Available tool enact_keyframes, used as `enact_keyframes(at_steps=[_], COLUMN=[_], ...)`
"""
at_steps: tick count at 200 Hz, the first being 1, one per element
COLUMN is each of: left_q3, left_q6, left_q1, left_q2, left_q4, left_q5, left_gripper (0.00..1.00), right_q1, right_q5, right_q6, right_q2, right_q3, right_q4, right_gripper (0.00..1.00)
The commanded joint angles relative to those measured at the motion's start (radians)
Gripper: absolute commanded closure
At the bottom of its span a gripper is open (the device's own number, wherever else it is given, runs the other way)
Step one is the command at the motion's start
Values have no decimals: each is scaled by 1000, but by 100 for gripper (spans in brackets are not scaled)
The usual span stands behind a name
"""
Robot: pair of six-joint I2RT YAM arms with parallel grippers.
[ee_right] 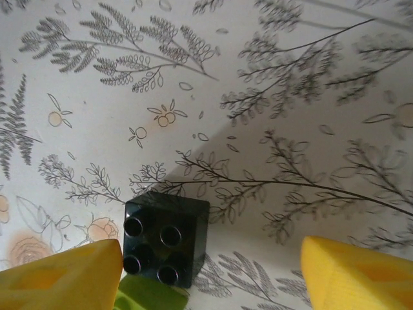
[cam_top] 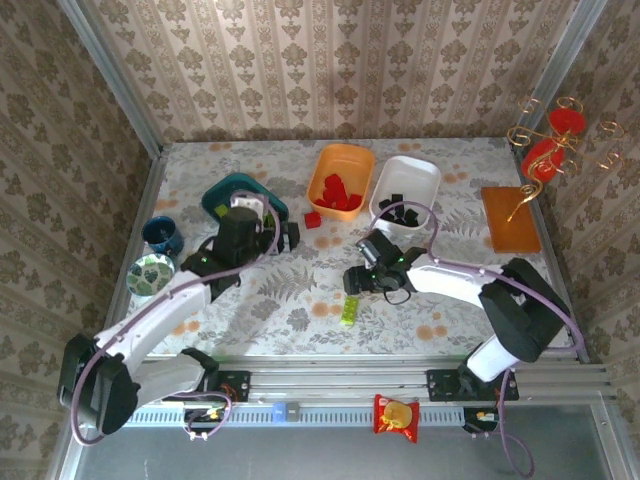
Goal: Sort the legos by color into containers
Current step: Pick up the lego from the bottom-center of the table.
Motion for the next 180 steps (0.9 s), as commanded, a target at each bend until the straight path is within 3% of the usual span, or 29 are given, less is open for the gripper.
enact_keyframes(at_steps=[1,58,126,155,180], left_q3=[-59,-148,-145,-139,-133], left_q6=[-39,-80,-76,-70,-68], left_q1=[-23,-29,-30,-31,-29], left_q2=[-91,-172,-144,-130,-125], left_q4=[-44,-81,-58,-63,-82], left_q5=[-40,-60,-42,-37,-45], left_gripper=[0,0,0,0,0], right_q1=[27,75,75,44,-19], right_q5=[33,111,103,114,105], right_q6=[12,4,-22,-34,-39], right_q2=[45,89,44,-8,-86], right_q3=[46,80,57,43,34], right_q4=[-36,-63,-21,-14,-17], right_gripper=[26,35,62,72,74])
